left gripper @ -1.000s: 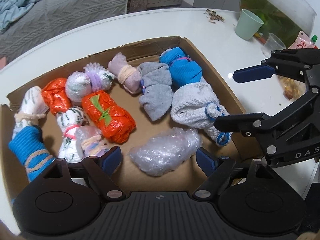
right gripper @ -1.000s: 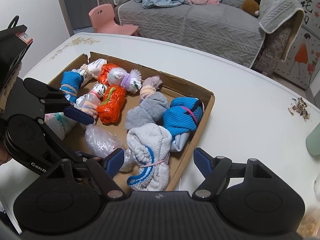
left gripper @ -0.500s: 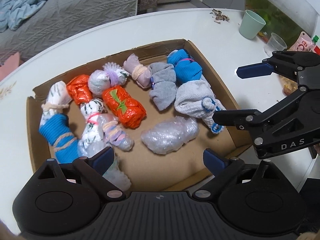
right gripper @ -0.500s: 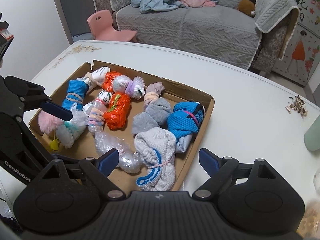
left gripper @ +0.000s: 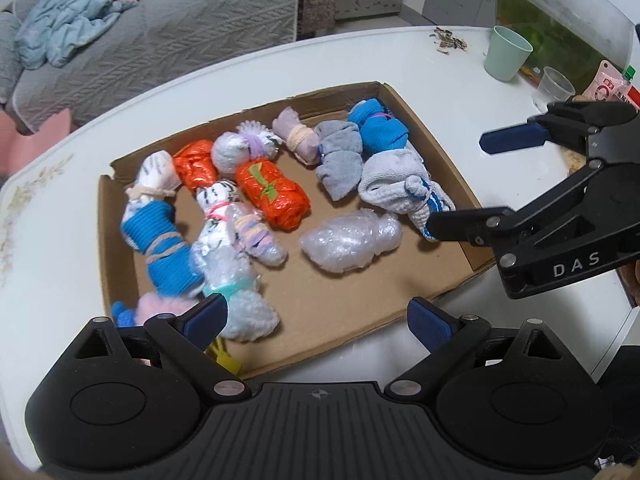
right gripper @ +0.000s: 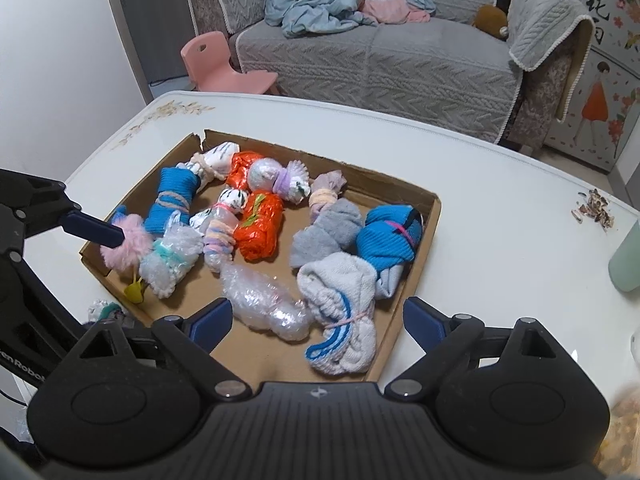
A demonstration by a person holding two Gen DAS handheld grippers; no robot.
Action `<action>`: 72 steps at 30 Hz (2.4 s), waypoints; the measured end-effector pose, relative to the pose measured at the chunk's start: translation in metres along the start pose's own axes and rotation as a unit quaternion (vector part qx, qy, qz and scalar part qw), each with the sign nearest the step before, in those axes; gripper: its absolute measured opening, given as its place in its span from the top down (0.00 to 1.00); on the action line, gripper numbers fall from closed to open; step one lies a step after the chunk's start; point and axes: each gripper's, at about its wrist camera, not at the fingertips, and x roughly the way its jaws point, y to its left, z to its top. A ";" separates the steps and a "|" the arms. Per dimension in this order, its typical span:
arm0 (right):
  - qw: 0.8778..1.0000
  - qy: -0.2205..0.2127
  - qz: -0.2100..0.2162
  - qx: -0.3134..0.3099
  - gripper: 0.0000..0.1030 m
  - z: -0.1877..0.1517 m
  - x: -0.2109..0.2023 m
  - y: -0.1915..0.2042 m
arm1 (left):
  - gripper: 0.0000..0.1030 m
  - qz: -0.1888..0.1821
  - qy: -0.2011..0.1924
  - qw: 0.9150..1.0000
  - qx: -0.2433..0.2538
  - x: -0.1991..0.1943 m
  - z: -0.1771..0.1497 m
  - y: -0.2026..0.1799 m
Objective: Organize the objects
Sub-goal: 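Open both grippers to release the items and withdraw from the box, then grasp white-teal sock roll with left gripper while right gripper grasps white-pink sock roll, then carry white-teal roll into box with left gripper while right gripper carries white-pink roll in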
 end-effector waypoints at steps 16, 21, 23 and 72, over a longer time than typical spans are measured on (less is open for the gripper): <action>1.000 -0.014 -0.001 0.005 0.09 -0.019 -0.019 0.029 | 0.02 0.043 -0.032 0.998 -0.017 -0.036 -0.052 0.012; 0.999 -0.013 0.033 -0.019 0.08 -0.036 -0.029 0.055 | 0.01 0.062 -0.038 0.995 -0.070 -0.039 -0.090 0.038; 0.997 -0.004 0.063 -0.046 0.08 -0.046 -0.030 0.073 | 0.01 0.063 -0.035 0.992 -0.099 -0.035 -0.106 0.046; 0.969 0.075 0.142 -0.187 0.74 -0.083 -0.011 0.109 | 0.51 0.039 -0.084 0.992 -0.087 0.027 -0.133 0.033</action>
